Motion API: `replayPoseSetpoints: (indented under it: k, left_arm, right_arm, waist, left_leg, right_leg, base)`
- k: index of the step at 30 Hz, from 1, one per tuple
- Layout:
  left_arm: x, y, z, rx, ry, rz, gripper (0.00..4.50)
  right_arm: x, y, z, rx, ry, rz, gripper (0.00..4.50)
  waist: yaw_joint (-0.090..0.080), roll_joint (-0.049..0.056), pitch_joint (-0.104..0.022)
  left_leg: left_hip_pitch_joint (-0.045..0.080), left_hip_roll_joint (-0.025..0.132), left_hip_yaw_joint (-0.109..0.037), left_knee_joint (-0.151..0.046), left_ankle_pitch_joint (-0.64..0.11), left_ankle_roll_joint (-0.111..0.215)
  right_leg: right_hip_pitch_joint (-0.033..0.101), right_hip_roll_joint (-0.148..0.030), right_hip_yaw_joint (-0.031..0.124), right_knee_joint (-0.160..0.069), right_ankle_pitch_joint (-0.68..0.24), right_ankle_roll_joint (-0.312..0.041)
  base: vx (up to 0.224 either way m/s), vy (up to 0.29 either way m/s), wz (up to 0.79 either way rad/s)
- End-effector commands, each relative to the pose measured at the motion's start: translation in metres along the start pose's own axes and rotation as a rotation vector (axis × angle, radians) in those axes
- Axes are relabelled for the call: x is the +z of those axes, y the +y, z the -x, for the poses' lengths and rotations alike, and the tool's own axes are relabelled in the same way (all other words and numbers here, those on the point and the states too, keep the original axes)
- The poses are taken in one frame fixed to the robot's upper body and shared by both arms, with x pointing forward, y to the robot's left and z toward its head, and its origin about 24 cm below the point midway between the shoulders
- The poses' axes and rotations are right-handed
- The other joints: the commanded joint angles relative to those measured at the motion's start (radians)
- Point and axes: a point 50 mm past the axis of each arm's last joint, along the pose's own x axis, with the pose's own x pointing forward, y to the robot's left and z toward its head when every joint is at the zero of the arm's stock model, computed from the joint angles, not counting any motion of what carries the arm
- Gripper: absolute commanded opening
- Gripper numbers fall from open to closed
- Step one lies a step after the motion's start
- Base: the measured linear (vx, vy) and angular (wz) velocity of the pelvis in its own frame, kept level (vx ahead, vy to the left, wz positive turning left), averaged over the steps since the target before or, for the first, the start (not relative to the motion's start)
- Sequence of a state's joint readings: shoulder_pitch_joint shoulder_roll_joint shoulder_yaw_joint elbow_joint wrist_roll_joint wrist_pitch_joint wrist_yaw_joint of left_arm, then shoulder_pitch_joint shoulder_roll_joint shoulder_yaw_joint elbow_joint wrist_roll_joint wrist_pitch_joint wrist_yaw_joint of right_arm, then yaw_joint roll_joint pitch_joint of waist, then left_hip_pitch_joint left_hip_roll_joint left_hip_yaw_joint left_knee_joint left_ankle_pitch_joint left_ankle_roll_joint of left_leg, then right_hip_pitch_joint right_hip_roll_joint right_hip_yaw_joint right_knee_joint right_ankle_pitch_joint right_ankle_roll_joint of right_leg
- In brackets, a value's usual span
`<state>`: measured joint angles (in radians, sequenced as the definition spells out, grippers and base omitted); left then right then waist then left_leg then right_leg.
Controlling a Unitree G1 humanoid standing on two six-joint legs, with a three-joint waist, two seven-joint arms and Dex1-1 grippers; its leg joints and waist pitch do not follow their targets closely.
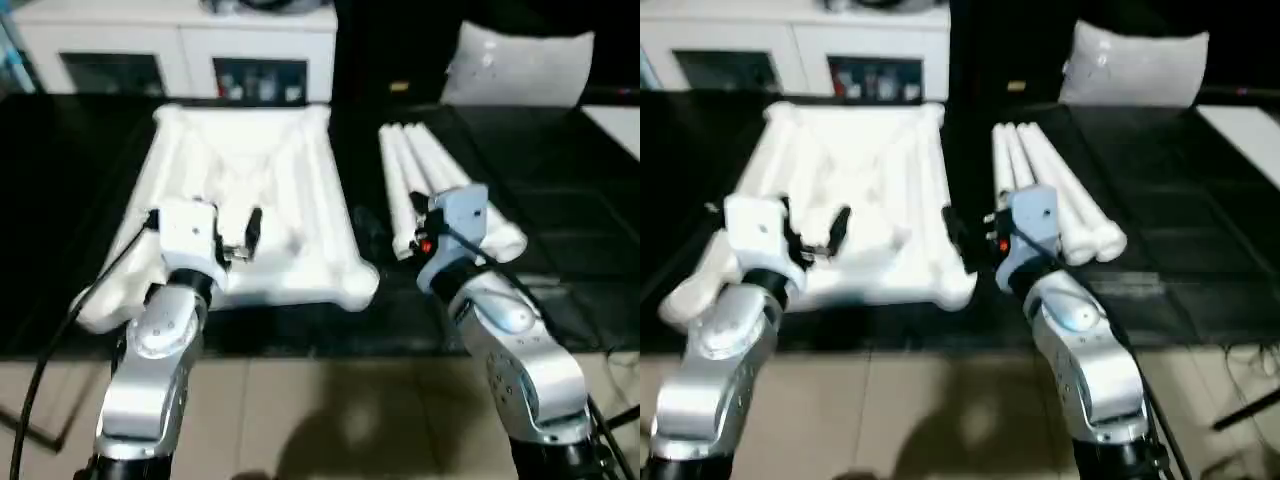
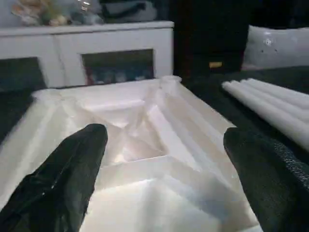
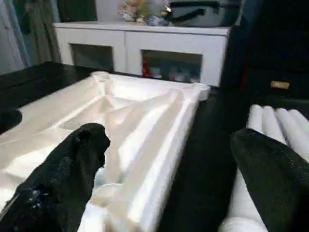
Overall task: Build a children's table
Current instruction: Move to table
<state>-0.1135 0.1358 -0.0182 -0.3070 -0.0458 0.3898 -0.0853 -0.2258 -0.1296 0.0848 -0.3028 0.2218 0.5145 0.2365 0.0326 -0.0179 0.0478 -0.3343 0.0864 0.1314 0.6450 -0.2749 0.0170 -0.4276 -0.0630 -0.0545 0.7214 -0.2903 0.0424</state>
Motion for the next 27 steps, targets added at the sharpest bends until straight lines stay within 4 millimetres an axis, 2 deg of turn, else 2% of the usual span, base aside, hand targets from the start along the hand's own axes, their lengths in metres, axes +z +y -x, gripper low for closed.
replayPoseSetpoints:
  k: [1,2,3,4,5,6,7,8,9,10,11,12,13,14,15,16,17,18,19,20,21,22,23,24,25,26,27]
  left_arm:
    - [-0.003,-0.003,0.005,-0.029,0.018,0.001,4.44]
    - [-0.003,-0.002,0.006,-0.028,0.021,-0.002,4.44]
    - [-0.004,-0.002,0.007,-0.027,0.025,-0.006,4.44]
    - [-0.006,-0.003,0.010,-0.095,0.036,-0.019,4.44]
    - [-0.006,-0.004,0.011,-0.122,0.037,-0.020,4.44]
    - [-0.005,-0.005,0.011,-0.143,0.033,-0.020,4.44]
    - [-0.005,-0.006,0.011,-0.157,0.029,-0.020,4.44]
    - [-0.003,-0.008,0.010,-0.181,0.025,-0.020,4.44]
    - [-0.004,-0.008,0.009,-0.193,0.025,-0.017,4.44]
    - [-0.004,-0.008,0.008,-0.192,0.028,-0.024,4.44]
    - [-0.004,-0.009,0.007,-0.191,0.030,-0.026,4.44]
    - [-0.004,-0.009,0.007,-0.191,0.032,-0.028,4.44]
    - [-0.004,-0.009,0.006,-0.193,0.032,-0.028,4.44]
    - [-0.004,-0.010,0.006,-0.201,0.032,-0.029,4.44]
    - [-0.004,-0.010,0.005,-0.227,0.033,-0.031,4.44]
    - [-0.004,-0.010,0.005,-0.241,0.035,-0.035,4.44]
    - [-0.003,-0.009,0.005,-0.248,0.035,-0.033,4.44]
    - [-0.003,-0.008,0.005,-0.261,0.034,-0.028,4.44]
    - [-0.003,-0.008,0.005,-0.263,0.033,-0.026,4.44]
    - [-0.003,-0.007,0.004,-0.271,0.035,-0.026,4.44]
    - [-0.004,-0.005,0.004,-0.307,0.052,-0.040,4.44]
    - [-0.004,-0.005,0.003,-0.351,0.069,-0.053,4.44]
    - [-0.004,-0.005,0.003,-0.381,0.081,-0.060,4.44]
    - [-0.004,-0.007,0.004,-0.456,0.089,-0.073,4.44]
    - [-0.004,-0.007,0.004,-0.456,0.089,-0.073,4.44]
    - [-0.004,-0.010,0.005,-0.528,0.105,-0.087,4.44]
    - [-0.005,-0.011,0.006,-0.571,0.114,-0.095,4.44]
  right_arm:
    - [-0.006,-0.006,0.004,-0.020,0.023,-0.012,4.50]
    - [-0.007,-0.006,0.004,-0.019,0.025,-0.012,4.50]
    - [-0.008,-0.006,0.004,-0.018,0.027,-0.012,4.50]
    - [-0.010,-0.005,0.008,-0.024,0.032,-0.026,4.50]
    - [-0.010,-0.005,0.009,-0.028,0.032,-0.033,4.50]
    - [-0.011,-0.005,0.011,-0.032,0.036,-0.038,4.50]
    - [-0.011,-0.006,0.013,-0.035,0.041,-0.042,4.50]
    - [-0.011,-0.007,0.016,-0.042,0.042,-0.044,4.50]
    - [-0.011,-0.008,0.018,-0.051,0.039,-0.044,4.50]
    - [-0.011,-0.009,0.019,-0.060,0.036,-0.039,4.50]
    - [-0.011,-0.010,0.020,-0.068,0.031,-0.030,4.50]
    - [-0.011,-0.011,0.021,-0.073,0.027,-0.023,4.50]
    - [-0.010,-0.011,0.021,-0.067,0.021,-0.021,4.50]
    - [-0.008,-0.011,0.022,-0.051,0.004,-0.016,4.50]
    - [-0.006,-0.008,0.023,-0.007,-0.016,-0.013,4.50]
    - [-0.005,-0.006,0.023,0.026,-0.019,-0.003,4.50]
    - [-0.005,-0.005,0.024,0.036,-0.020,0.001,4.50]
    - [-0.005,-0.004,0.024,0.046,-0.020,0.006,4.50]
    - [-0.005,-0.004,0.024,0.046,-0.020,0.006,4.50]
    - [-0.005,-0.005,0.024,0.041,-0.016,0.008,4.50]
    - [-0.006,-0.009,0.022,0.008,0.016,0.024,4.50]
    - [-0.008,-0.010,0.020,0.041,0.049,0.008,4.50]
    - [-0.009,-0.010,0.019,0.068,0.071,-0.005,4.50]
    - [-0.011,-0.011,0.018,0.111,0.100,-0.002,4.50]
    - [-0.011,-0.011,0.018,0.111,0.100,-0.002,4.50]
    - [-0.011,-0.013,0.018,0.135,0.117,0.013,4.50]
    - [-0.011,-0.015,0.019,0.144,0.125,0.026,4.50]
  waist:
    - [0.011,-0.031,-0.042]
    - [0.032,-0.068,-0.049]
    - [0.038,-0.058,-0.055]
    - [0.044,-0.016,-0.075]
    - [0.044,-0.032,-0.058]
    - [0.055,-0.024,-0.060]
    - [0.069,-0.004,-0.055]
    - [0.064,0.031,-0.056]
    - [0.035,0.084,-0.075]
    - [0.016,0.065,-0.099]
    - [0.025,0.063,-0.097]
    - [0.021,0.048,-0.093]
    - [0.018,0.039,-0.091]
    - [0.019,0.013,-0.078]
    - [0.022,0.001,-0.073]
    - [0.031,0.010,-0.069]
    - [0.024,0.008,-0.059]
    - [0.020,0.017,-0.047]
    - [0.013,0.012,-0.042]
    - [0.005,0.016,-0.035]
    - [0.001,0.020,-0.027]
    - [-0.001,0.018,-0.026]
    - [0.000,0.019,-0.026]
    - [0.002,0.016,-0.029]
    - [0.004,0.020,-0.031]
    - [0.004,0.018,-0.030]
    - [0.008,0.021,-0.031]
  left_leg:
    - [-0.072,0.006,-0.053,-0.110,-0.110,0.262]
    - [-0.069,-0.021,-0.035,-0.035,-0.160,0.216]
    - [-0.063,-0.005,-0.045,0.054,-0.146,0.190]
    - [-0.052,0.017,-0.062,0.053,-0.038,0.027]
    - [-0.078,0.025,-0.055,0.056,-0.041,0.019]
    - [-0.114,0.052,-0.059,0.044,0.051,0.006]
    - [-0.107,0.073,-0.064,0.015,0.103,0.001]
    - [-0.079,0.107,-0.054,-0.070,0.268,0.000]
    - [0.041,0.145,-0.111,-0.059,0.530,0.076]
    - [0.141,0.184,-0.174,-0.009,1.093,0.101]
    - [0.130,0.172,-0.166,0.004,1.308,0.076]
    - [0.118,0.117,-0.137,0.012,1.447,0.020]
    - [0.102,0.077,-0.120,0.014,1.377,-0.008]
    - [0.042,0.026,-0.074,0.002,1.052,-0.042]
    - [-0.022,0.036,-0.061,-0.026,0.719,-0.046]
    - [-0.032,0.052,-0.057,-0.042,0.439,-0.047]
    - [-0.040,0.060,-0.060,-0.058,0.311,-0.056]
    - [-0.032,0.077,-0.060,-0.082,0.068,-0.089]
    - [-0.028,0.081,-0.059,-0.089,-0.012,-0.093]
    - [-0.021,0.089,-0.058,-0.103,-0.127,-0.091]
    - [-0.011,0.097,-0.055,-0.110,-0.227,-0.087]
    - [-0.007,0.098,-0.054,-0.112,-0.270,-0.086]
    - [-0.006,0.098,-0.055,-0.113,-0.277,-0.084]
    - [-0.011,0.101,-0.055,-0.114,-0.270,-0.079]
    - [-0.011,0.103,-0.055,-0.114,-0.255,-0.079]
    - [-0.014,0.107,-0.048,-0.114,-0.234,-0.079]
    - [-0.014,0.107,-0.048,-0.114,-0.227,-0.077]
  right_leg:
    - [0.107,-0.076,0.074,-0.158,0.113,0.096]
    - [0.116,-0.146,0.111,-0.223,-0.122,0.149]
    - [0.137,-0.240,0.128,-0.247,-0.254,0.110]
    - [0.159,-0.205,0.138,-0.226,-0.249,0.005]
    - [0.178,-0.199,0.150,-0.231,-0.200,-0.124]
    - [0.230,-0.183,0.123,-0.213,-0.050,-0.318]
    - [0.214,-0.175,0.105,-0.204,0.040,-0.361]
    - [0.173,-0.087,0.024,-0.148,0.193,-0.339]
    - [0.061,0.004,-0.022,-0.060,0.218,-0.213]
    - [-0.030,-0.023,0.013,-0.047,0.187,-0.072]
    - [-0.027,-0.035,0.031,-0.064,0.229,-0.022]
    - [-0.027,-0.033,0.050,-0.099,0.332,0.002]
    - [-0.010,-0.028,0.055,-0.118,0.384,-0.015]
    - [0.042,-0.026,0.069,-0.116,0.501,-0.058]
    - [0.102,-0.058,0.087,-0.114,0.561,-0.095]
    - [0.108,-0.072,0.092,-0.125,0.514,-0.124]
    - [0.115,-0.075,0.091,-0.133,0.438,-0.138]
    - [0.113,-0.075,0.083,-0.151,0.190,-0.167]
    - [0.112,-0.076,0.086,-0.156,0.098,-0.176]
    - [0.106,-0.075,0.087,-0.170,-0.071,-0.195]
    - [0.090,-0.075,0.088,-0.184,-0.212,-0.197]
    - [0.085,-0.074,0.089,-0.187,-0.289,-0.191]
    - [0.082,-0.073,0.089,-0.188,-0.306,-0.186]
    - [0.085,-0.076,0.086,-0.188,-0.308,-0.184]
    - [0.084,-0.076,0.085,-0.185,-0.287,-0.187]
    - [0.081,-0.076,0.084,-0.184,-0.250,-0.194]
    - [0.082,-0.078,0.084,-0.183,-0.247,-0.196]
  base:
    - [0.162,-0.101,0.13]
    - [0.171,-0.131,0.38]
    - [0.171,-0.131,0.38]
    - [0.209,-0.099,0.50]
    - [0.184,-0.034,0.22]
    - [0.184,-0.034,0.22]
    - [0.180,0.030,0.02]
    - [0.180,0.100,-0.01]
    - [0.180,0.100,-0.01]
    - [0.220,0.115,-0.02]
    - [0.176,0.092,0.09]
    - [0.176,0.092,0.09]
    - [0.072,0.062,0.09]
    - [0.074,0.005,0.01]
    - [0.074,0.005,0.01]
    - [0.058,-0.040,-0.02]
    - [-0.047,-0.051,-0.06]
    - [-0.047,-0.051,-0.06]
    - [-0.109,-0.043,-0.06]
    - [-0.100,-0.046,0.04]
    - [-0.100,-0.046,0.04]
    - [-0.092,-0.045,0.08]
    - [-0.085,-0.037,0.05]
    - [-0.085,-0.037,0.05]
    - [-0.070,-0.035,0.05]
    - [0.000,0.000,0.00]
    - [0.000,0.000,0.00]
